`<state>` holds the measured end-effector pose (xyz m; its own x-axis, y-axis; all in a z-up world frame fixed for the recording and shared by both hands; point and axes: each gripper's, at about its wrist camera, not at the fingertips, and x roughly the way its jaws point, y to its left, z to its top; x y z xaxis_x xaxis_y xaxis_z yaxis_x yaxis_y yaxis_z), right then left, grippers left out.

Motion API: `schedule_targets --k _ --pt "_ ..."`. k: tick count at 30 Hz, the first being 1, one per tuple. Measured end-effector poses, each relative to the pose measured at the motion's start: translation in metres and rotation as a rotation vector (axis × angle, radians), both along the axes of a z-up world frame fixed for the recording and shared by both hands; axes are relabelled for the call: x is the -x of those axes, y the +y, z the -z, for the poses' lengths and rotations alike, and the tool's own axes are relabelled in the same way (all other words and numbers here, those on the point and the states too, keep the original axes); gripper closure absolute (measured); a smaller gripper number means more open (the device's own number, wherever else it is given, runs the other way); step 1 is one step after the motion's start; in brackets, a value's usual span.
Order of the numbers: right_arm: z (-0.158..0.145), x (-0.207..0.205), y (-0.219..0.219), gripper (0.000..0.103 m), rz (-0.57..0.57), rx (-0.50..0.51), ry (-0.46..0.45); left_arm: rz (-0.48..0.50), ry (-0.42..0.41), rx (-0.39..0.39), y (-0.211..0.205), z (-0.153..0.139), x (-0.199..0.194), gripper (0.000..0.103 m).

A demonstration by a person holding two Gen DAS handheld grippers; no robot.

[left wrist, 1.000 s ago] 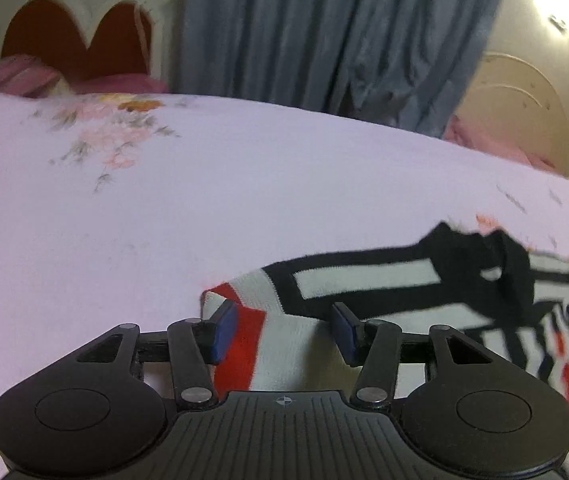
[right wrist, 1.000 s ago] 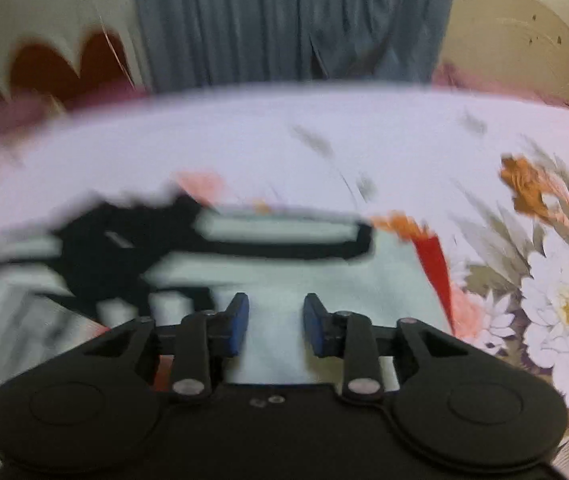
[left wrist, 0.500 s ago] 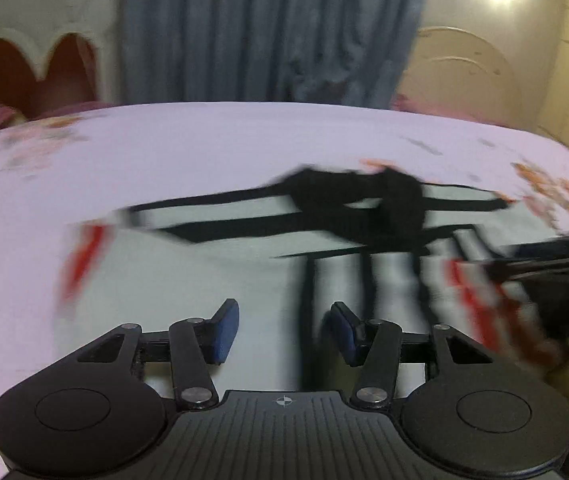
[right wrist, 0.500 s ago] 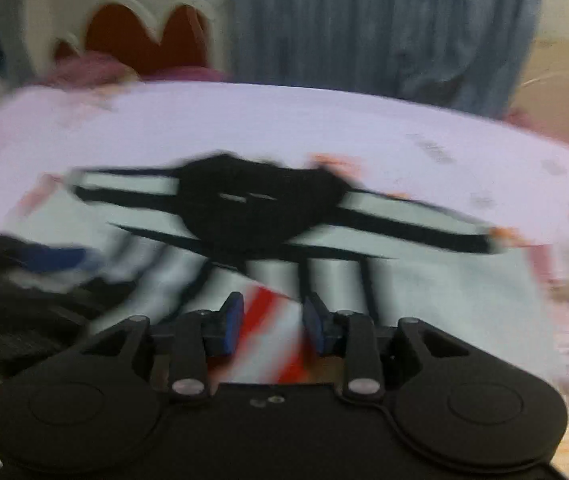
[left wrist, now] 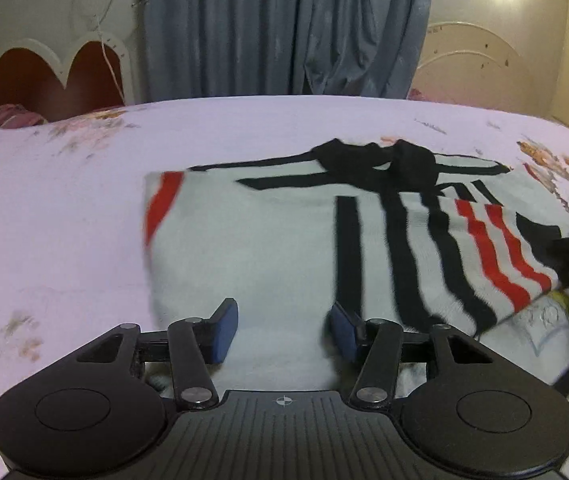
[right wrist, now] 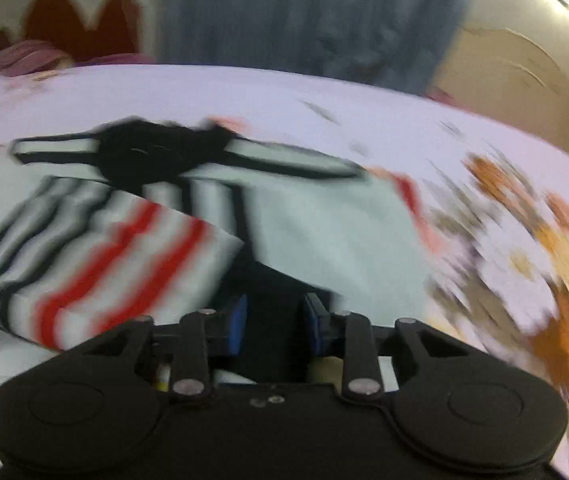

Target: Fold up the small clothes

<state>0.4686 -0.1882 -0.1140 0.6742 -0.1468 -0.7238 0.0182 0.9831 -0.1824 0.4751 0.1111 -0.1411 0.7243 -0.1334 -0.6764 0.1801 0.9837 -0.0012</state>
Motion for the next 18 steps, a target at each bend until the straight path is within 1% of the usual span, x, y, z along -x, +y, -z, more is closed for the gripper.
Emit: schedule_targets --k 1,2,4,5,6,7,8,9,10,12,14,15,17,18 --pt "-0.005 0.006 -0.006 0.069 0.016 0.023 -0.007 -0.017 -0.009 -0.063 0.0 -0.005 0.004 0.051" --pt "-0.01 0.013 -0.009 0.07 0.024 0.022 -0.02 -0.023 -0.019 -0.074 0.002 -0.009 0.007 0.051" --pt "-0.018 0.027 -0.015 0.071 0.021 -0.051 -0.055 -0.032 -0.032 -0.013 0.009 -0.014 0.012 0.051" --pt "-0.018 0.032 -0.013 0.071 0.016 -0.077 -0.069 -0.035 -0.024 -0.012 0.009 -0.012 0.013 0.051" --pt "-0.016 0.033 -0.011 0.071 0.008 -0.097 -0.069 -0.042 0.006 -0.041 0.006 -0.006 0.012 0.051" --pt "-0.013 0.031 -0.008 0.074 0.008 -0.12 -0.056 -0.047 0.012 -0.046 0.004 -0.005 0.013 0.051" --pt "-0.005 0.026 -0.005 0.075 0.021 -0.132 -0.025 -0.055 0.009 -0.043 0.003 -0.004 0.013 0.051" --pt "0.003 0.024 -0.003 0.075 0.04 -0.12 -0.007 -0.057 0.012 -0.045 0.003 -0.005 0.013 0.051" --pt "0.002 0.024 0.0 0.075 0.05 -0.107 -0.012 -0.058 0.015 -0.045 0.003 -0.006 0.013 0.051" --pt "-0.009 0.03 0.006 0.075 0.055 -0.093 -0.021 -0.059 0.017 -0.037 0.005 -0.008 0.015 0.051" --pt "-0.02 0.043 0.01 0.069 0.047 -0.108 -0.058 -0.056 0.011 -0.029 0.007 -0.011 0.022 0.051" --pt "-0.024 0.049 0.01 0.065 0.053 -0.108 -0.074 -0.052 0.01 -0.026 0.009 -0.012 0.026 0.051" --pt "-0.03 0.063 0.008 0.061 0.07 -0.11 -0.085 -0.045 -0.001 -0.03 0.011 -0.015 0.034 0.051" --pt "-0.032 0.068 0.007 0.056 0.073 -0.115 -0.088 -0.047 -0.001 -0.029 0.011 -0.017 0.04 0.051"
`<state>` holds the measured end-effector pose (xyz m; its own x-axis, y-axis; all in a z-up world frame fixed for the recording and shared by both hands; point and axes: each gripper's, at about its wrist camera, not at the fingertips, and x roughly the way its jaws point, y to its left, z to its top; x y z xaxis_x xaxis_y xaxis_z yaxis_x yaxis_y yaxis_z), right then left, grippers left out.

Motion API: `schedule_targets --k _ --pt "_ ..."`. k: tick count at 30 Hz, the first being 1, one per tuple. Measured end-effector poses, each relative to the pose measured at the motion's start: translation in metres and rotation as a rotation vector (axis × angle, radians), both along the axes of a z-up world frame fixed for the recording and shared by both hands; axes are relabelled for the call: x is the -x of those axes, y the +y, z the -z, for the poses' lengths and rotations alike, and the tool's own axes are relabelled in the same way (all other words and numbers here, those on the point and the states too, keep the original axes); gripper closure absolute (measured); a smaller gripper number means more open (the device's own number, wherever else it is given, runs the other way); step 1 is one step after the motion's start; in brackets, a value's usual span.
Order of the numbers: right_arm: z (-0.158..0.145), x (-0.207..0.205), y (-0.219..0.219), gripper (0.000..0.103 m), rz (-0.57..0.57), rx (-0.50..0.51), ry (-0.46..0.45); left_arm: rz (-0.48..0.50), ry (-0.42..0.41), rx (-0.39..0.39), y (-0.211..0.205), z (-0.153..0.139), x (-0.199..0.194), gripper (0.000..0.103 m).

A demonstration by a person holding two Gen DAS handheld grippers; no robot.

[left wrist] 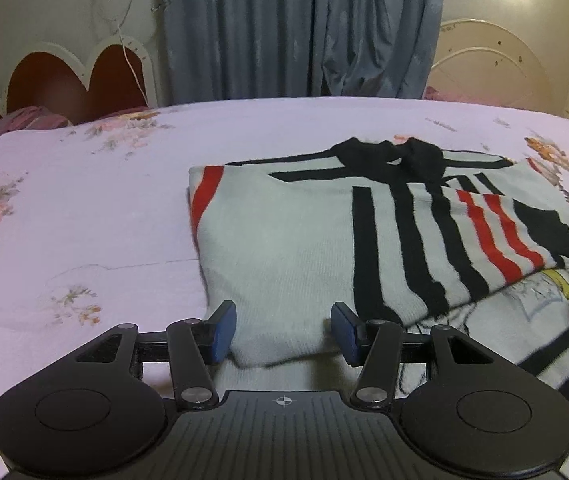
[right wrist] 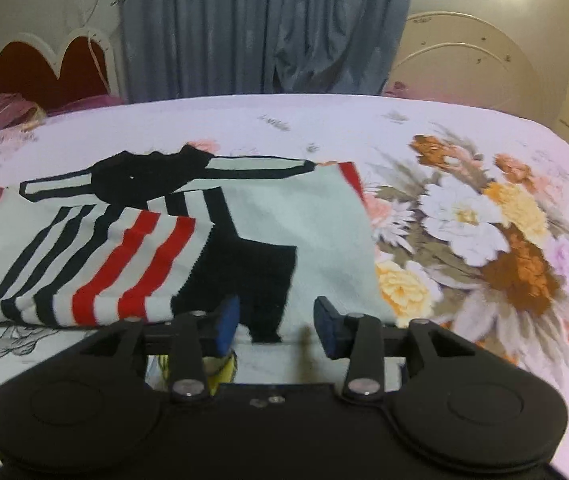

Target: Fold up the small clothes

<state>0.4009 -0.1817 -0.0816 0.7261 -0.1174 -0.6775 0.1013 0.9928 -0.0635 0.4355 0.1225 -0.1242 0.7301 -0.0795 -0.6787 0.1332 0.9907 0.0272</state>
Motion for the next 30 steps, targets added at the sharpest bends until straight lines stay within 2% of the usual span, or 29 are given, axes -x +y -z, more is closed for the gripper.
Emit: schedule_targets --k 1,3,5,7,11,15,16,18,21,24,27,29,30 --pt "-0.002 0.005 -0.001 0.05 -0.002 -0.004 -0.001 -0.004 0.003 0.003 0.001 -0.002 0.005 0.05" --pt "-0.005 0.014 -0.001 0.05 -0.01 0.002 -0.003 -0.013 0.01 0.012 0.005 -0.003 0.013 0.049" --pt "-0.007 0.019 0.0 0.05 -0.02 0.002 0.0 -0.026 0.011 0.01 0.008 -0.003 0.023 0.035" --pt "-0.008 0.024 -0.002 0.05 -0.02 -0.019 0.001 -0.033 -0.004 -0.004 0.01 -0.004 0.036 0.031" --pt "-0.01 0.037 -0.008 0.05 -0.026 -0.065 -0.002 -0.037 0.014 0.005 0.016 -0.004 0.065 0.03" --pt "-0.01 0.071 -0.024 0.048 -0.079 -0.105 0.002 -0.045 0.059 0.061 0.031 0.0 0.106 0.031" --pt "-0.01 0.08 -0.031 0.048 -0.089 -0.12 0.007 -0.051 0.067 0.09 0.036 0.002 0.118 0.032" --pt "-0.005 0.104 -0.052 0.048 -0.096 -0.179 0.021 -0.073 0.066 0.153 0.045 0.003 0.144 0.04" --pt "0.006 0.138 -0.087 0.053 -0.081 -0.309 0.062 -0.11 0.083 0.285 0.057 0.005 0.178 0.042" --pt "0.016 0.171 -0.116 0.054 -0.05 -0.44 0.074 -0.142 0.126 0.367 0.061 0.017 0.204 0.042" --pt "0.03 0.196 -0.134 0.057 -0.036 -0.572 0.107 -0.143 0.156 0.465 0.062 0.023 0.226 0.049" --pt "0.04 0.209 -0.139 0.06 -0.049 -0.657 0.134 -0.143 0.173 0.544 0.064 0.029 0.238 0.064" --pt "0.047 0.215 -0.138 0.065 -0.07 -0.7 0.152 -0.152 0.186 0.592 0.067 0.033 0.243 0.067"
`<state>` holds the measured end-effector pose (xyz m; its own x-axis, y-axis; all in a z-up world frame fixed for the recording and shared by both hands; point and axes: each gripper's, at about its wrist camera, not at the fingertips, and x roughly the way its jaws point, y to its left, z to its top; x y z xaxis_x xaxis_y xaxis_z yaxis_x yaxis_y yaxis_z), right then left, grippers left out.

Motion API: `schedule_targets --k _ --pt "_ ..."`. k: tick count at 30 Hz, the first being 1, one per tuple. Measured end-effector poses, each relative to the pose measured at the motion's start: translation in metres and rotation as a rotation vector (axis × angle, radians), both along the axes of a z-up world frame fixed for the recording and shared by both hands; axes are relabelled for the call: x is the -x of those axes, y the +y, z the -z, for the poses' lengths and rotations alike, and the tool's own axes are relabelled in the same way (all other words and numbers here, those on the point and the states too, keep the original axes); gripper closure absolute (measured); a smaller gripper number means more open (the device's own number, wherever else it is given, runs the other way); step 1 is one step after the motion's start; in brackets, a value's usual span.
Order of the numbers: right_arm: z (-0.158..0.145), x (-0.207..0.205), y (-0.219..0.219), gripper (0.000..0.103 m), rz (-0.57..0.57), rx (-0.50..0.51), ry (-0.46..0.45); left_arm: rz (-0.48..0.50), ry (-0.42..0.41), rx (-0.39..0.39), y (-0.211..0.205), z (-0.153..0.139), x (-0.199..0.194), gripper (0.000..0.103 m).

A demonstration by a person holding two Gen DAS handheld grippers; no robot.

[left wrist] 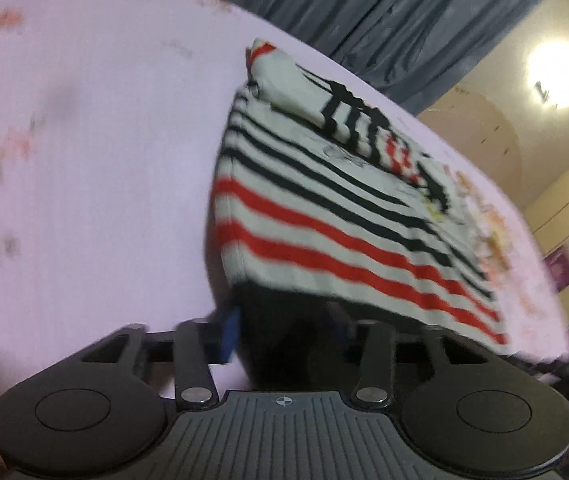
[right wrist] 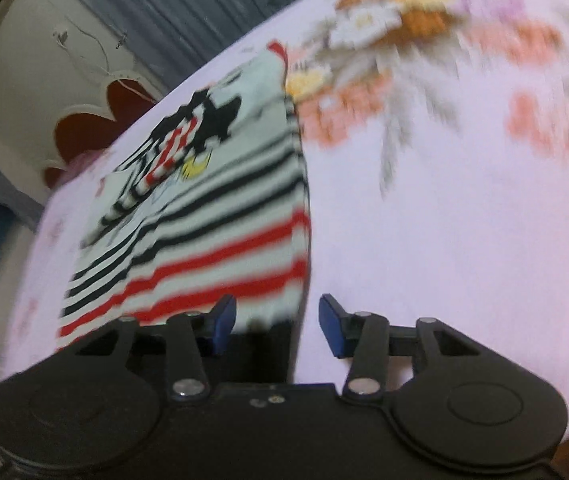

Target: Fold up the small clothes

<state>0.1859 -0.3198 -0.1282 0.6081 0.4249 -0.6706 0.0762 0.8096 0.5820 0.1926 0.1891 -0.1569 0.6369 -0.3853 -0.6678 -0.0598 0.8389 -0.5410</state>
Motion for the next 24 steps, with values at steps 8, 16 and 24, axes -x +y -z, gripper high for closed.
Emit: schedule_targets --k 8,16,24 --pt "0.011 0.004 0.013 0.069 -0.085 -0.1 -0.002 -0.078 0.012 0.271 0.009 0.037 0.011 0.07" --pt "0.0 0.0 0.002 0.098 -0.093 -0.13 -0.098 -0.08 -0.093 0.209 0.001 0.02 0.001 0.097" --pt "-0.041 -0.063 -0.009 0.098 -0.044 -0.148 -0.234 -0.114 -0.205 0.243 0.014 -0.016 -0.066 0.097"
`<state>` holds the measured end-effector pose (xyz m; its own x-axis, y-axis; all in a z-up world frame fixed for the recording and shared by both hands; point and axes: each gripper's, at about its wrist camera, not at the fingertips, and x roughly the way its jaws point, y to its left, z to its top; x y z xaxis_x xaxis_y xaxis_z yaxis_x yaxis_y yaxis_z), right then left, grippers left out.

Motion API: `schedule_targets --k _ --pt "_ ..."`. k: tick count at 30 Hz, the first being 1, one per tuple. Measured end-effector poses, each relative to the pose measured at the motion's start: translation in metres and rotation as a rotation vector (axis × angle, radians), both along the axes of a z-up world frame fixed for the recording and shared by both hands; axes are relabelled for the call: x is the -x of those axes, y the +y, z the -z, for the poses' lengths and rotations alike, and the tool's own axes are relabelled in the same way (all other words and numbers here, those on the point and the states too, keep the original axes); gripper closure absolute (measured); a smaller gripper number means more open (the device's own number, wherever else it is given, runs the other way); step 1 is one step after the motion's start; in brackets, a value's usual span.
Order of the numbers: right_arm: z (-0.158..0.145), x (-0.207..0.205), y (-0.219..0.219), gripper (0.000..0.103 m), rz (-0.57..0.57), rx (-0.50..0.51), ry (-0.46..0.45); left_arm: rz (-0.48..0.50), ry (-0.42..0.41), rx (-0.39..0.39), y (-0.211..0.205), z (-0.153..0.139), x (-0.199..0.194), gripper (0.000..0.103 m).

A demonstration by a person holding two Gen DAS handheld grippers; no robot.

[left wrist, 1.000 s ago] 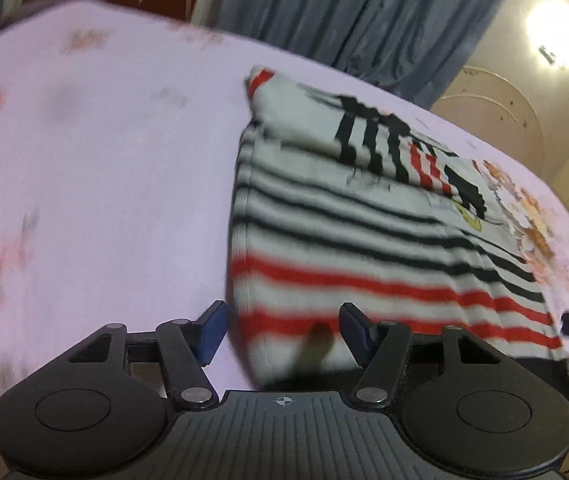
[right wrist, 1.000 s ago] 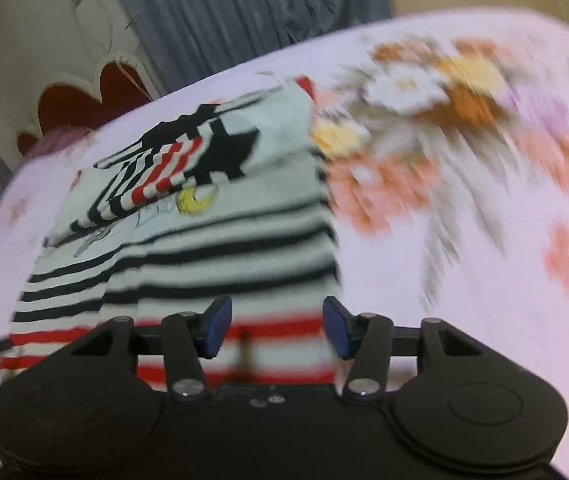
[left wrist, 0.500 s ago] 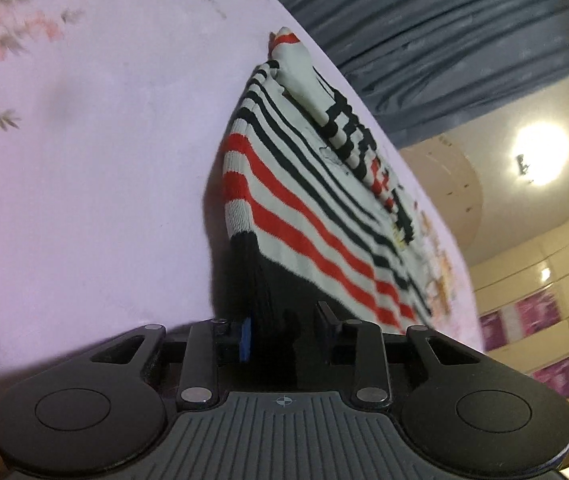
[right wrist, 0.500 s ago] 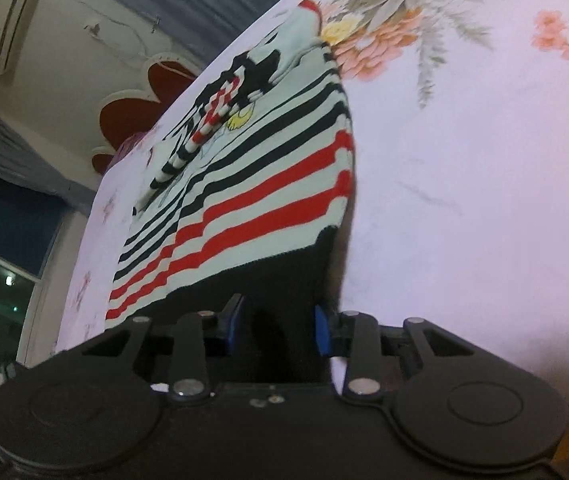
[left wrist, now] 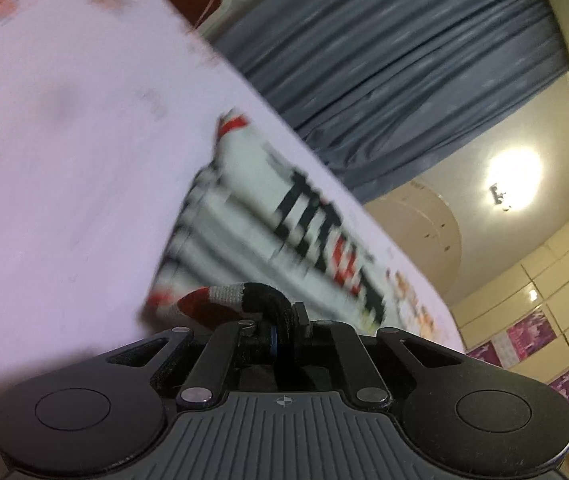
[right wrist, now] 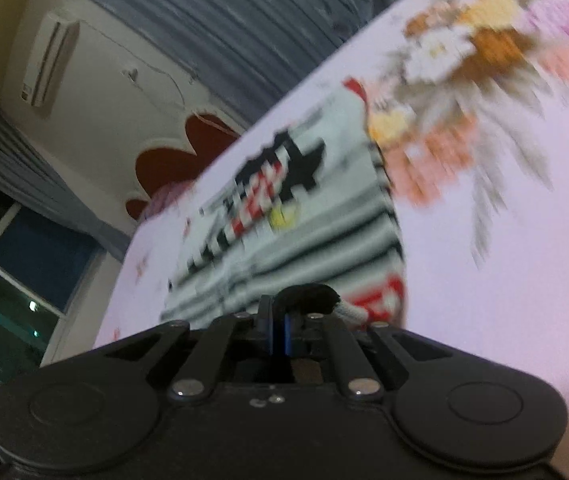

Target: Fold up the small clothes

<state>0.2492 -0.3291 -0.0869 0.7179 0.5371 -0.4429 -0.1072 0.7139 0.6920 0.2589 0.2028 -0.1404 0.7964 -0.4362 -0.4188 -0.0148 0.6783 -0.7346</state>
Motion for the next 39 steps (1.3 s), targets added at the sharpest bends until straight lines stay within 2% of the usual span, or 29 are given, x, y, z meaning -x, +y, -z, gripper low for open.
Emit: schedule_targets --k 5,10,14,17,20,21,22,23,24,26,27,29,31,32,34,36,37,38,39 --pt "-0.022 -0.076 0.003 0.098 0.084 -0.013 -0.052 -0.005 -0.042 0.016 0.002 -0.019 -0.083 0.097" --pt "-0.03 -0.164 0.012 0.098 0.105 0.033 -0.021 0.011 0.01 -0.036 -0.008 -0.022 -0.178 0.097" --pt "-0.017 -0.224 0.015 0.098 0.126 0.049 0.047 0.024 0.067 -0.056 -0.012 -0.008 -0.242 0.097" --pt "0.003 -0.263 0.014 0.098 0.147 0.029 0.122 0.027 0.103 -0.052 -0.011 0.006 -0.275 0.097" --pt "0.024 -0.292 0.013 0.097 0.15 -0.011 0.185 0.063 0.087 -0.039 -0.011 0.015 -0.292 0.095" --pt "0.03 -0.298 0.012 0.092 0.148 -0.025 0.183 0.072 0.07 -0.029 -0.012 0.015 -0.296 0.088" --pt "0.032 -0.302 0.013 0.077 0.156 -0.018 0.161 0.073 0.05 -0.011 -0.011 0.016 -0.297 0.063" --pt "0.031 -0.303 0.016 0.068 0.172 0.008 0.14 0.062 0.024 0.011 -0.01 0.016 -0.297 0.033" --pt "0.03 -0.303 0.017 0.049 0.192 0.035 0.115 0.04 -0.009 0.018 -0.009 0.014 -0.296 0.024" --pt "0.028 -0.3 0.014 0.046 0.213 0.026 0.06 0.041 -0.047 0.018 -0.007 0.013 -0.298 0.022" --pt "0.028 -0.299 0.012 0.047 0.221 0.019 0.049 0.042 -0.052 -0.002 -0.006 0.012 -0.3 0.022" --pt "0.023 -0.293 0.009 0.048 0.224 0.045 0.006 0.08 -0.056 -0.102 -0.01 0.006 -0.303 0.022" --pt "0.017 -0.292 0.012 0.049 0.187 0.128 -0.023 0.133 -0.051 -0.231 -0.02 0.003 -0.308 0.024" --pt "0.017 -0.292 0.017 0.05 0.156 0.179 -0.031 0.16 -0.043 -0.297 -0.025 0.001 -0.312 0.032" --pt "0.019 -0.298 0.032 0.052 0.086 0.301 -0.029 0.219 -0.028 -0.403 -0.041 0.0 -0.321 0.041" --pt "0.022 -0.305 0.048 0.054 0.035 0.407 -0.022 0.267 0.007 -0.537 -0.06 0.001 -0.329 0.045" --pt "0.026 -0.309 0.059 0.056 0.003 0.486 -0.018 0.277 0.014 -0.604 -0.067 0.001 -0.33 0.051" --pt "0.029 -0.31 0.071 0.058 -0.025 0.572 -0.016 0.277 0.008 -0.673 -0.076 0.002 -0.329 0.064" --pt "0.032 -0.311 0.082 0.065 -0.044 0.662 -0.027 0.27 0.0 -0.724 -0.08 0.003 -0.328 0.075"
